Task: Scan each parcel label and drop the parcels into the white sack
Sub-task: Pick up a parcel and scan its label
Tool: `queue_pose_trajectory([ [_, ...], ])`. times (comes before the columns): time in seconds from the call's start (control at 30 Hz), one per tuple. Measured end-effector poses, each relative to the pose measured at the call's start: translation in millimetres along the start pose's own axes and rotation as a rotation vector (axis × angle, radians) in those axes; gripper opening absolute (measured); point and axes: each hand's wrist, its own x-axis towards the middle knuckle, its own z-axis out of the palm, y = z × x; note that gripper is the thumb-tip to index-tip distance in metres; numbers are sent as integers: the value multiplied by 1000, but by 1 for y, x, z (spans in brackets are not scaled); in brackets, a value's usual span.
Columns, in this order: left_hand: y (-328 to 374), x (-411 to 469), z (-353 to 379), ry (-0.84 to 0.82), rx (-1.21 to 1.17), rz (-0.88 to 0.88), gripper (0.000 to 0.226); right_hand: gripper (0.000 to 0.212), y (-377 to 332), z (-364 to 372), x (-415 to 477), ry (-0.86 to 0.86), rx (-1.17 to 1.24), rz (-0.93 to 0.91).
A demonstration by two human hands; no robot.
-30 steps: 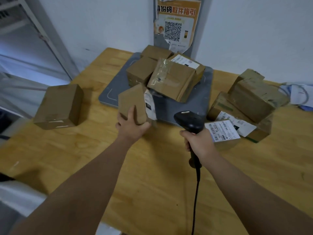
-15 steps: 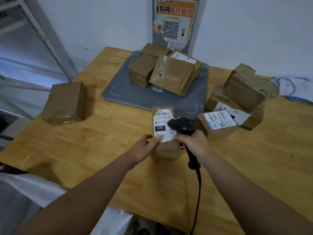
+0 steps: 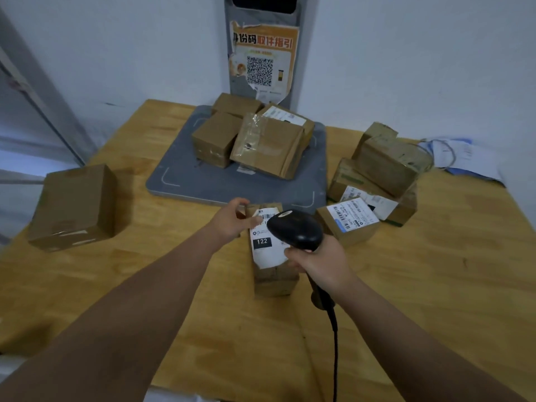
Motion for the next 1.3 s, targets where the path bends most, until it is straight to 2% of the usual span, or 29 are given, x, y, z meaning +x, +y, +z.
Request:
queue_pose_trajectory([
  [0.2,-19,-15,13,146,-214,3,22,12,15,10,-5,77,-67,22],
  [0.37,-24,-15,1,96,-354,-32,11,19,14,18,-14,70,-60,7],
  [1.03,-19,-21,0,104,-291,-25,20,14,-1,21,-34,117,-50,66],
  [1.2,-19,-20,2,122,-247,-40,12,15,0,21,-38,89,-62,55],
  [1.3,-19,-22,7,162,-210,-61,24,13,0,11,-37,73,-34,53],
])
